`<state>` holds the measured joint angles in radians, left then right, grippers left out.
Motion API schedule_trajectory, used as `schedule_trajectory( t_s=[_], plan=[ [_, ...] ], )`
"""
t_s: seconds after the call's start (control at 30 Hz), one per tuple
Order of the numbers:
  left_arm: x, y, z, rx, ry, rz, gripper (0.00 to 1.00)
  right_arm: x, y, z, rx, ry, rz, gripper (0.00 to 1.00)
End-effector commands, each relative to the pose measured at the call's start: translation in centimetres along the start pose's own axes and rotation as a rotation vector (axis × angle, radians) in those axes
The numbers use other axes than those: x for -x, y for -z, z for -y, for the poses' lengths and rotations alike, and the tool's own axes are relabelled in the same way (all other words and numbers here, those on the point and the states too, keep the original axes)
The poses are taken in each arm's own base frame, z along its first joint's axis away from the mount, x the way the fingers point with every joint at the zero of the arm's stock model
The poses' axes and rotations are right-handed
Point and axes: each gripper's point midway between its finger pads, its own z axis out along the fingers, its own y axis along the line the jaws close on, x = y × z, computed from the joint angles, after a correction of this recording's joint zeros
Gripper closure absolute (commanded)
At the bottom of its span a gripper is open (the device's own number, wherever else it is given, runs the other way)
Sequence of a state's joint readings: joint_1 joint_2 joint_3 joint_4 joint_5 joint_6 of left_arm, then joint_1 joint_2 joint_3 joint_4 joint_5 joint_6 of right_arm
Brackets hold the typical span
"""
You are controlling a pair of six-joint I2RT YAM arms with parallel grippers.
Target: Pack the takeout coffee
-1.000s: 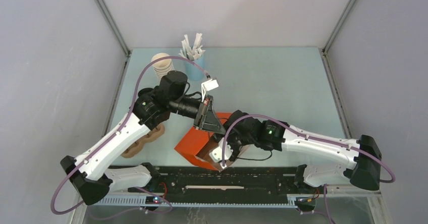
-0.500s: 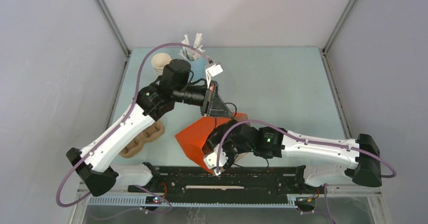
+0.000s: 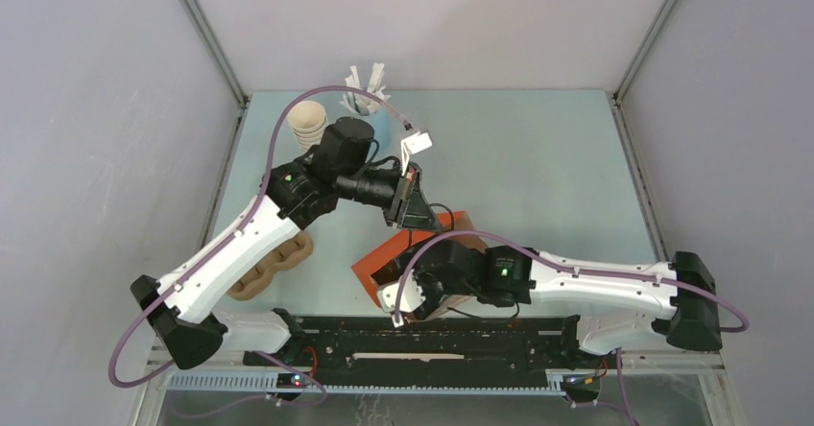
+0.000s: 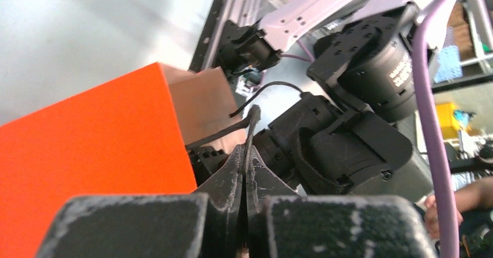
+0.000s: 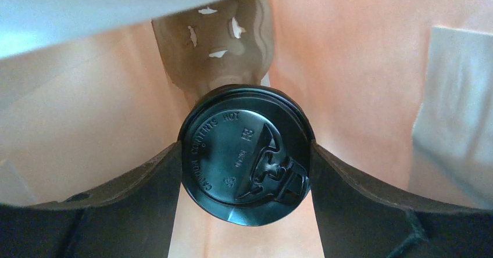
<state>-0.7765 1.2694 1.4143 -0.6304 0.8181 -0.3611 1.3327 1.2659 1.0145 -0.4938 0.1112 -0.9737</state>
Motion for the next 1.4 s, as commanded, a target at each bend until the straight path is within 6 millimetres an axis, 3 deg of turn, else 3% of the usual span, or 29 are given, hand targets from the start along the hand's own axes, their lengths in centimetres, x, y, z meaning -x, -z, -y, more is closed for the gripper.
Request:
schedule_trajectory(
  t_s=[0.0, 0.23, 0.4, 0.63, 0.8, 1.0, 1.2, 1.37],
  plan=[
    [-0.7, 2.3, -1.4, 0.179, -0.012, 0.031, 0.99, 0.9, -0.3, 1.9, -0.054, -0.074, 0.027, 0.45],
    [1.3, 4.4, -1.7, 0.319, -0.031, 0.126, 0.89, 1.1, -0.4, 1.9, -0.014, -0.03, 0.085, 0.46],
    [2.5, 4.3, -0.8, 0.283, -0.041, 0.162, 0.97, 1.3, -0.4, 2.0, 0.004, -0.014, 0.118, 0.46],
    [0.6, 2.5, 0.7, 0.13, -0.057, 0.083, 1.0, 0.0, 0.9, 3.2, 0.001, 0.008, 0.148, 0.46],
    [-1.0, 2.2, 0.5, 0.119, -0.053, 0.043, 1.0, -1.7, 2.1, 3.1, 0.015, -0.019, 0.128, 0.45],
    [-2.0, 1.4, 0.3, 0.094, -0.021, 0.013, 1.0, -2.3, 1.9, 3.9, -0.069, -0.051, 0.106, 0.48],
    [-1.9, 1.0, 0.5, 0.086, -0.01, 0.004, 1.0, -2.4, 1.2, 3.1, -0.051, -0.08, 0.174, 0.48],
    [-0.3, 1.4, 1.6, 0.069, -0.034, 0.049, 1.0, -3.4, 0.8, 1.9, -0.019, -0.092, 0.148, 0.49]
  ],
)
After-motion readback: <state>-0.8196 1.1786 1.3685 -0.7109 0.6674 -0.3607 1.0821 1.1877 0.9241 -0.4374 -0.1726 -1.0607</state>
